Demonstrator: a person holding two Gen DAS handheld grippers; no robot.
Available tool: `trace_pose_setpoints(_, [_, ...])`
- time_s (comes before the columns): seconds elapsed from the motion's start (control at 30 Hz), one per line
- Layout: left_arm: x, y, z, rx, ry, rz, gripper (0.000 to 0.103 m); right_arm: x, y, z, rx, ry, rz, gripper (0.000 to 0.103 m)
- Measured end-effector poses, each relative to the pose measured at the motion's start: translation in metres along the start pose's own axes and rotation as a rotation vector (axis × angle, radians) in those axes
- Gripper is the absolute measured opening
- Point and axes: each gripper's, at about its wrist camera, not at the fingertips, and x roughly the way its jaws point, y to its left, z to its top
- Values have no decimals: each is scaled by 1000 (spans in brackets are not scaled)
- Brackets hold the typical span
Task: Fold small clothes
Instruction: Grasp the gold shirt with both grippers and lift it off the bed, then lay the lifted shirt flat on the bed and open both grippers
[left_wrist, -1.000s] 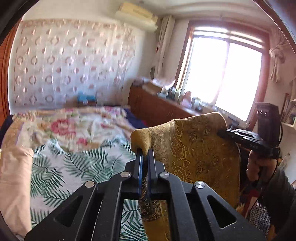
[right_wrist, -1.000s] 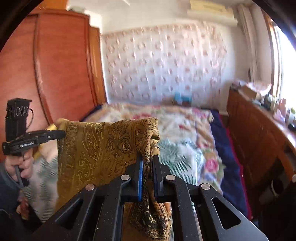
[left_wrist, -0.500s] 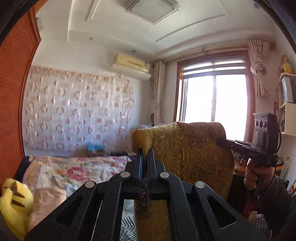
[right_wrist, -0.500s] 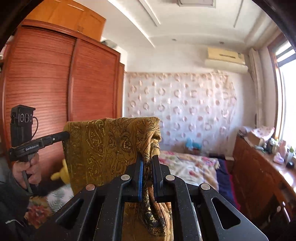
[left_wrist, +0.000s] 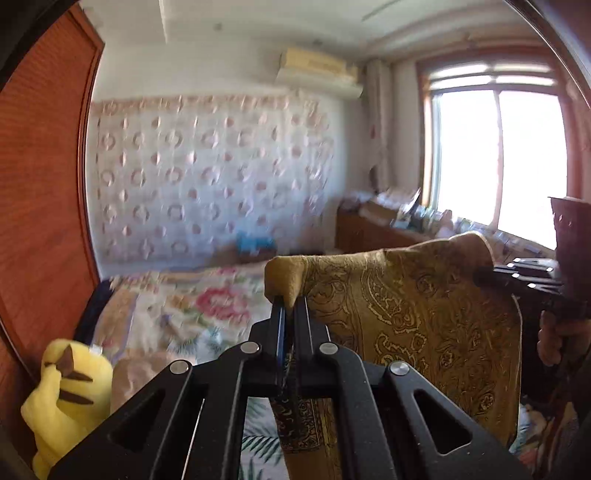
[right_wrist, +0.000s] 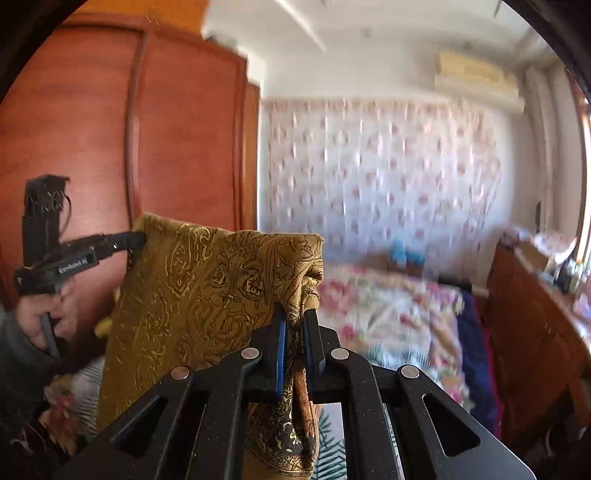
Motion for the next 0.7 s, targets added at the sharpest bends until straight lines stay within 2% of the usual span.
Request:
trace_pose_setpoints(0.17, [102,18,-39,-2,169,42,5,113,-37,-19,39,200,-30,9])
trace_pose_setpoints(0.23, [139,21,-57,7,252,63,5,151,-47,-26,51,293,-44,25])
trace_pose_setpoints(0.27, [146,20,-64,-3,279,49,5,170,-55,-32,60,348,-52,27])
trace_pose_setpoints(0.33, [154,15,-75,-4,316,35,6,194,-65,-34,92,379,-69,35])
trace_pose_setpoints(0.4, [154,11,-81,12,322,26,32,202,-77,-36,129,393,-59,46])
trace_pose_setpoints(0.43, [151,8,-84,15,320,13,38,204,-80,-38,139,403,-64,49])
trace_pose_setpoints(0.5, [141,1,-85,24,325,-23,56,199,-83,-41,153,409,-66,50])
trace_pose_setpoints(0.53, [134,-2,-87,21,330,-42,60,196,-73,-40,158,408,-68,50])
trace_pose_setpoints(0.6, [123,-6,-90,7,341,-79,81,172,-68,-45,174,402,-66,50])
trace_pose_setpoints(0.7, [106,-9,-89,20,349,-108,81,145,-58,-63,192,394,-70,50])
